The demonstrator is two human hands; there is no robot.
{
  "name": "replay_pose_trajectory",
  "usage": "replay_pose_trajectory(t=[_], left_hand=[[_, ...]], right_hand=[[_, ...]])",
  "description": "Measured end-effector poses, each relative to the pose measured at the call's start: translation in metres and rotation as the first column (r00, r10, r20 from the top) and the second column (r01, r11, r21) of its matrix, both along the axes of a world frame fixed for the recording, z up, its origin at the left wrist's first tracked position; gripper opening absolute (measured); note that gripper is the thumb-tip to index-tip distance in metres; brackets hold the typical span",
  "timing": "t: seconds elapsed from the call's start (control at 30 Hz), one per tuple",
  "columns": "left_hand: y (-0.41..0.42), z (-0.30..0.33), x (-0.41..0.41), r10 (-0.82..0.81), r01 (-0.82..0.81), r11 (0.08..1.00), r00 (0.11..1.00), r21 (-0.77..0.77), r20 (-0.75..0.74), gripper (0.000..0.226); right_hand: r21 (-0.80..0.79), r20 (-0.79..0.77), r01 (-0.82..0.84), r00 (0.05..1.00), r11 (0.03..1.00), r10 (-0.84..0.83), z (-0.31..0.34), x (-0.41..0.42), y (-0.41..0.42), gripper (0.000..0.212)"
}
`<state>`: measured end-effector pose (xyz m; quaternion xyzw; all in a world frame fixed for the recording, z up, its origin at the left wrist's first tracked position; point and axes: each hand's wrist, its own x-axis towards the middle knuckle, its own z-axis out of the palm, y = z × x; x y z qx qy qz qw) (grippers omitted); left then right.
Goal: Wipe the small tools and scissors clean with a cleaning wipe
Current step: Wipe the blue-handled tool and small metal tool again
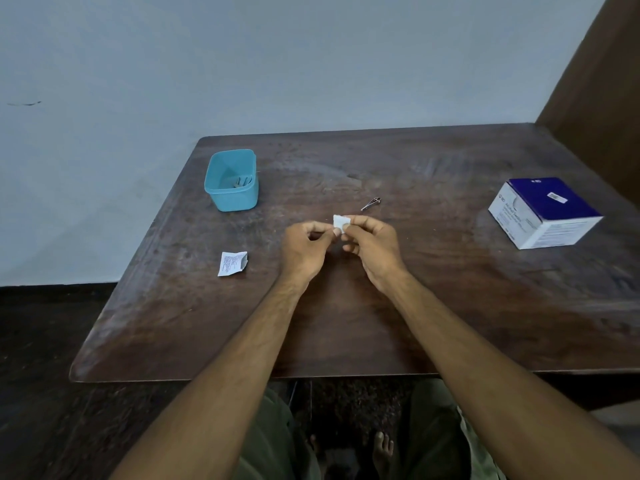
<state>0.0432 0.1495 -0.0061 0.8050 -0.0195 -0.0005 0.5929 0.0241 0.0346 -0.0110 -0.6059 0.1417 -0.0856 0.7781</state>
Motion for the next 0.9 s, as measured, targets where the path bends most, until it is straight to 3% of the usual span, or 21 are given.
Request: replay_pose_trajectory(t=[0.17, 0.27, 0.4, 0.53, 0.63, 0.73, 0.9], left_hand=[[-0.003, -0.003, 0.004, 0.055, -0.055, 0.998, 0.998, 0.028, 0.019, 0.005], [-0.005, -0.007, 0.002, 0.047, -0.055, 0.995, 0.995, 0.086, 0.093, 0.009], [-0.009, -0.014, 0.0, 0.013, -0.036, 0.989, 0.988, 0.143, 0.157, 0.012], [-0.005, -0.011, 0.006, -0.078, 0.061, 0.992, 0.984, 0.109, 0.16, 0.011], [-0.008, -0.008, 0.02, -0.022, 0.008, 0.994, 0.992, 0.106, 0.126, 0.01], [-0.019, -0.01, 0.041, 0.007, -0.052, 0.97, 0.982, 0.239, 0.188, 0.009], [-0.052, -0.009, 0.063, -0.042, -0.101, 0.854, 0.965, 0.511, 0.26, 0.037]], right_hand=[[-0.126, 0.053, 0.008, 0.999, 0.992, -0.001, 0.005, -0.006, -0.004, 0.006], [-0.226, 0.082, 0.022, 0.997, 0.974, -0.003, 0.004, -0.007, -0.005, 0.016], [-0.245, 0.09, 0.043, 0.996, 0.969, -0.021, -0.002, -0.002, -0.006, 0.002], [-0.219, 0.136, 0.115, 0.987, 0.969, -0.086, -0.005, -0.002, -0.016, 0.01], [-0.187, 0.169, 0.196, 0.972, 0.963, -0.165, -0.007, 0.0, -0.027, 0.012], [-0.168, 0.203, 0.246, 0.956, 0.955, -0.211, -0.009, 0.001, -0.038, 0.011], [-0.144, 0.225, 0.302, 0.937, 0.942, -0.266, -0.013, 0.005, -0.046, 0.016]])
